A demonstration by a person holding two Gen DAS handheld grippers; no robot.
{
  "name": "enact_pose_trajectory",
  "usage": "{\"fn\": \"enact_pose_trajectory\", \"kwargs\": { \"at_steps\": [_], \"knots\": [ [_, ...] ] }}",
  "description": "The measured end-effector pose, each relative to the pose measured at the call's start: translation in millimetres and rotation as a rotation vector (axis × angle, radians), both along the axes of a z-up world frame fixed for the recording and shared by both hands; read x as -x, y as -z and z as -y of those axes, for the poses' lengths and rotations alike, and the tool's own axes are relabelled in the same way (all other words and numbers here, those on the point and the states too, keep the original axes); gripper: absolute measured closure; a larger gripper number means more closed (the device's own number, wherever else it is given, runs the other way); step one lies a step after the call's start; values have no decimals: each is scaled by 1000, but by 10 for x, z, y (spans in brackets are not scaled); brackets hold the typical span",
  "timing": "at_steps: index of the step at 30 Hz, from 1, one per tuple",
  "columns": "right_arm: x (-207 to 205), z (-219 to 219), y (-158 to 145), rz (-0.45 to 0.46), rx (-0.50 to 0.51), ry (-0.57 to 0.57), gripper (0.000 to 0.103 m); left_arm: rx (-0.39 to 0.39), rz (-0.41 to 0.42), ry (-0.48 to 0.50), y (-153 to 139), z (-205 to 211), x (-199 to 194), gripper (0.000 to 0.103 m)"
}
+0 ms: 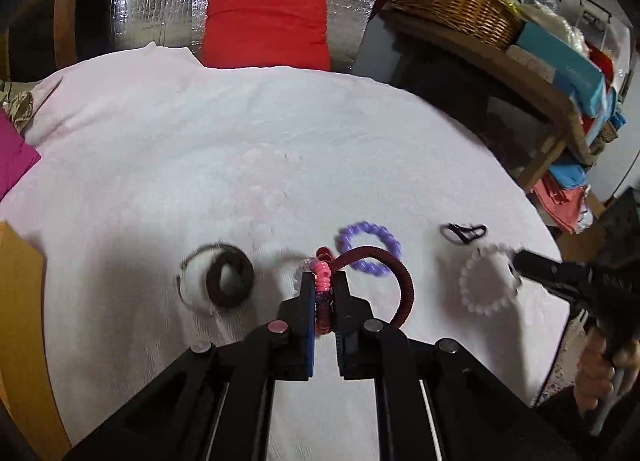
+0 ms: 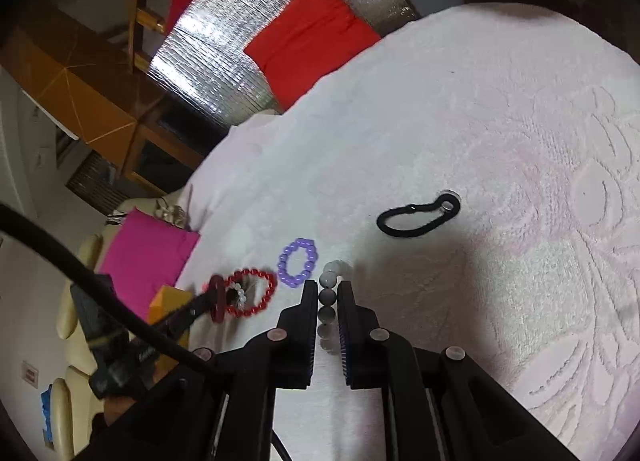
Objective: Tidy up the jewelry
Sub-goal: 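Lift both held bracelets and carry them toward the orange box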
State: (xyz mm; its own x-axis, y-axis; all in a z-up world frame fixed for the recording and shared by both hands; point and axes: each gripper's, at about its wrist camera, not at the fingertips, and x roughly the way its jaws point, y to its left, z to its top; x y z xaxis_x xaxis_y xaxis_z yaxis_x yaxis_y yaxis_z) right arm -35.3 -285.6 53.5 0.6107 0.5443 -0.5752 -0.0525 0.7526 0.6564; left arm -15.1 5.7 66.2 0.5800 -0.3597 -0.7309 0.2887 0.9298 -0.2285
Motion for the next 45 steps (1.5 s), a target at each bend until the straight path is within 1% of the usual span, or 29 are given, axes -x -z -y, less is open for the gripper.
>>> {"fn": "enact_pose_trajectory", "kwargs": {
  "at_steps": [5,9,13,14,15,16,17,18,22,25,29,31,32,34,35,36,38,40,45],
  "knots": [
    [61,-79,-61,28,10,-19,92,2,-23,21,69,-27,251,94],
    [91,-74,-46,26,16,-25,92,4,-53,6,160,-56,338,94],
    [107,-79,-56,28,21,-26,92,-15,-86,0,231,-72,408,94],
    [106,-85,-51,25,24,-27,92,-12,-92,5,239,-78,426,92],
    [104,-86,-43,21,26,-29,92,-14,-103,13,247,-75,444,83],
    [102,-88,-35,17,28,-29,92,-21,-106,12,251,-82,455,77],
    [102,-85,-28,14,29,-28,92,-37,-102,2,254,-103,476,66],
    [101,-79,-21,11,26,-28,92,-53,-95,-14,252,-130,500,61],
    [99,-71,-22,10,22,-28,92,-42,-112,-49,268,-260,524,61],
    [88,-84,-15,5,21,-34,92,-48,-122,-75,280,-308,492,61],
    [88,-105,-20,9,28,-40,92,-20,-141,-90,331,-347,421,61],
    [90,-101,-20,9,27,-38,92,-13,-153,-82,378,-333,394,68],
    [91,-97,-21,9,29,-36,92,-10,-160,-74,402,-320,386,74],
    [92,-92,-24,7,26,-34,92,-20,-156,-76,420,-308,388,81],
    [96,-94,-29,7,28,-34,92,-21,-156,-83,420,-320,387,89],
    [100,-101,-37,10,32,-35,92,-19,-157,-93,415,-340,386,94],
    [114,-119,-59,15,34,-39,92,2,-153,-113,392,-400,401,96],
    [131,-146,-87,23,39,-44,92,-2,-135,-117,342,-428,447,97],
    [189,-240,-170,42,34,-64,92,-2,-67,-123,95,-493,609,97]
  ]
}}
